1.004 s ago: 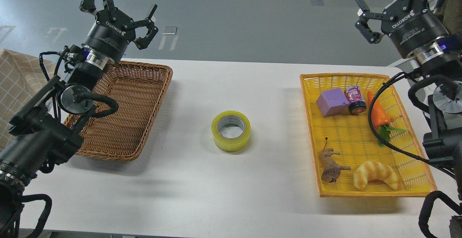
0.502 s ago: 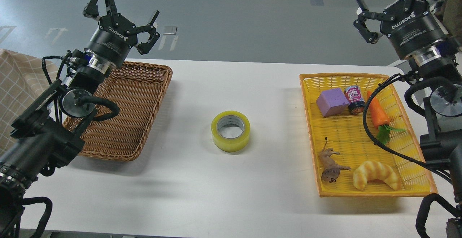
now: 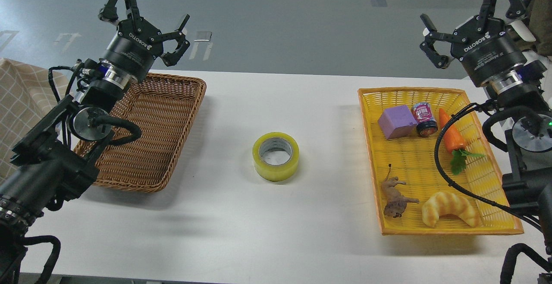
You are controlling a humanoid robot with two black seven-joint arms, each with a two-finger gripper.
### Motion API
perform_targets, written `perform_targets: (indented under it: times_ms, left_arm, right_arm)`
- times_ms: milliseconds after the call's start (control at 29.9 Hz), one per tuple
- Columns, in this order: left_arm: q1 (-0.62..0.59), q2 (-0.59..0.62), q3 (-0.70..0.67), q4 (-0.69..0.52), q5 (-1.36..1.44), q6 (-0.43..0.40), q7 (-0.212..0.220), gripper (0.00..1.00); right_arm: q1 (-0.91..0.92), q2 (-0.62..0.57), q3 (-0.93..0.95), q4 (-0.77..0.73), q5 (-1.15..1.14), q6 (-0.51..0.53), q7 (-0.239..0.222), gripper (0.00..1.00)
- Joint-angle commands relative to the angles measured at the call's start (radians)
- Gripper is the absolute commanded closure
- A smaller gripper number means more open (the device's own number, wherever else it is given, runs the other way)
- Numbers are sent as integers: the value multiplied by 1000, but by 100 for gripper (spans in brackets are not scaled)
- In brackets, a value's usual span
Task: Place and transfer tape with both arms
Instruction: 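Swing the left gripper out over the wicker basket toward the tape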
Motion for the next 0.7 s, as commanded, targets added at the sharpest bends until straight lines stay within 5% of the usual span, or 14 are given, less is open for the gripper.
perform_targets:
  times_ms: [0, 669]
  left_arm:
    - [-1, -4, -2, 0, 12, 0, -2, 2]
    - [-4, 35, -2, -2, 136, 0, -2, 2]
  right_arm:
    - [-2, -1, 2, 1, 0, 0, 2, 0]
    - [-8, -30, 4, 3, 0, 0, 3, 0]
